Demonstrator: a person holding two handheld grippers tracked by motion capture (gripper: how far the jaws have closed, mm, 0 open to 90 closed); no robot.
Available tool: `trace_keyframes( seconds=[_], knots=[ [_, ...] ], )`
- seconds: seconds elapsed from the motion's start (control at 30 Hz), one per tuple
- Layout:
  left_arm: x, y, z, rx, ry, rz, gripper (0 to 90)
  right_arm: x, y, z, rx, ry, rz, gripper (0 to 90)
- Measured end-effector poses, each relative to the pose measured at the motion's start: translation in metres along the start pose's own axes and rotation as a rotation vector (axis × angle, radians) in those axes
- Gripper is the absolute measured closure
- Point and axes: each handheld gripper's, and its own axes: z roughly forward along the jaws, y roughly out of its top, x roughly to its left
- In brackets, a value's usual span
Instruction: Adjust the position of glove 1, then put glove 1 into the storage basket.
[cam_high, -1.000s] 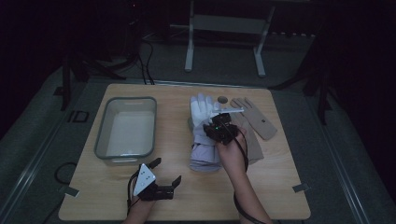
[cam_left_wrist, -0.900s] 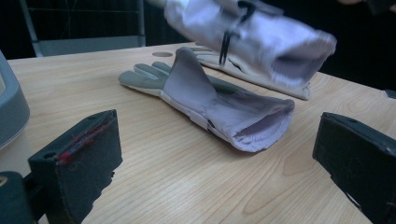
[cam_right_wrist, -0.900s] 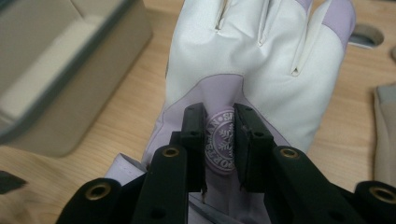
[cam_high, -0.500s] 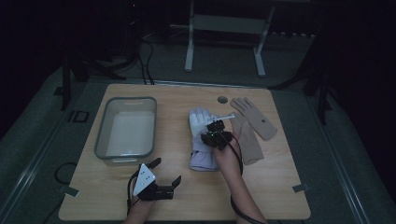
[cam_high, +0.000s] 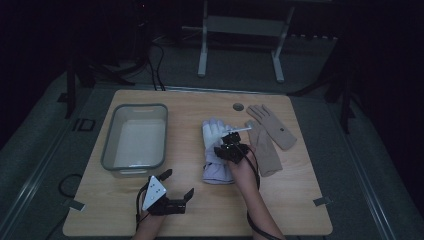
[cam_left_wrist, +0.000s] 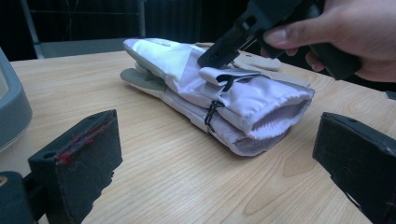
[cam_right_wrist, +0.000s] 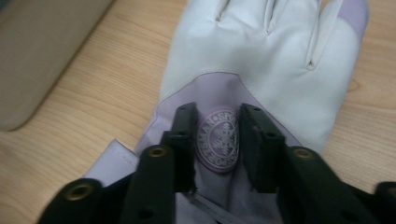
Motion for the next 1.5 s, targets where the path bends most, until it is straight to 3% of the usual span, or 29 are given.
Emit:
trace_keyframes(
  seconds=[0.07, 0.17, 0.3, 0.37, 0.43, 0.53, 0.67, 0.7, 0.73, 0.83, 1.07, 1.13, 1.23, 1.37, 1.5],
  knots=[
    [0.0, 0.0, 0.0, 0.0, -0.005, 0.001, 1.4, -0.001, 0.001, -0.005, -0.002, 0.026, -0.012, 50.7],
    [0.0, 0.0, 0.001, 0.009, -0.008, 0.011, 1.4, -0.006, 0.001, -0.014, -0.022, 0.042, -0.012, 42.1],
    [-0.001, 0.001, 0.002, 0.023, -0.012, 0.022, 1.4, -0.018, 0.001, -0.032, -0.093, 0.097, 0.01, 27.8],
    [-0.001, 0.001, 0.003, 0.033, -0.015, 0.024, 1.4, -0.023, 0.002, -0.04, -0.147, 0.087, 0.041, 24.7],
    [0.0, 0.002, 0.004, 0.06, -0.025, -0.003, 1.4, -0.028, 0.001, -0.048, -0.169, 0.09, 0.038, 21.7],
    [0.003, 0.003, 0.007, 0.097, -0.033, -0.035, 1.4, -0.031, -0.003, -0.054, -0.175, 0.081, 0.0, 20.3],
    [0.003, 0.004, 0.009, 0.113, -0.022, -0.04, 1.4, -0.034, -0.008, -0.058, -0.183, 0.08, -0.043, 19.1],
    [0.004, 0.006, 0.012, 0.162, -0.01, -0.057, 1.4, -0.034, -0.008, -0.058, -0.183, 0.08, -0.043, 17.6],
    [0.005, 0.006, 0.013, 0.175, -0.009, -0.061, 1.4, -0.038, -0.012, -0.06, -0.138, 0.117, -0.067, 17.4],
    [0.006, 0.012, 0.015, 0.2, -0.036, -0.098, 1.4, -0.044, -0.015, -0.062, -0.183, 0.123, -0.085, 17.3],
    [-0.004, 0.043, 0.03, 0.229, -0.108, -0.051, 1.4, -0.055, -0.012, -0.063, -0.216, 0.149, -0.063, 17.2],
    [-0.006, 0.054, 0.038, 0.259, -0.121, -0.022, 1.4, -0.056, -0.009, -0.063, -0.219, 0.149, -0.064, 17.1],
    [-0.007, 0.068, 0.05, 0.287, -0.075, 0.029, 1.4, -0.056, -0.003, -0.063, -0.207, 0.133, -0.051, 16.3],
    [-0.002, 0.077, 0.073, 0.371, -0.065, -0.033, 1.4, -0.057, 0.004, -0.056, -0.171, 0.148, -0.016, 9.8],
    [0.001, 0.078, 0.088, 0.399, -0.068, -0.057, 1.4, -0.054, 0.011, -0.039, -0.133, 0.158, 0.005, 9.9]
  ],
)
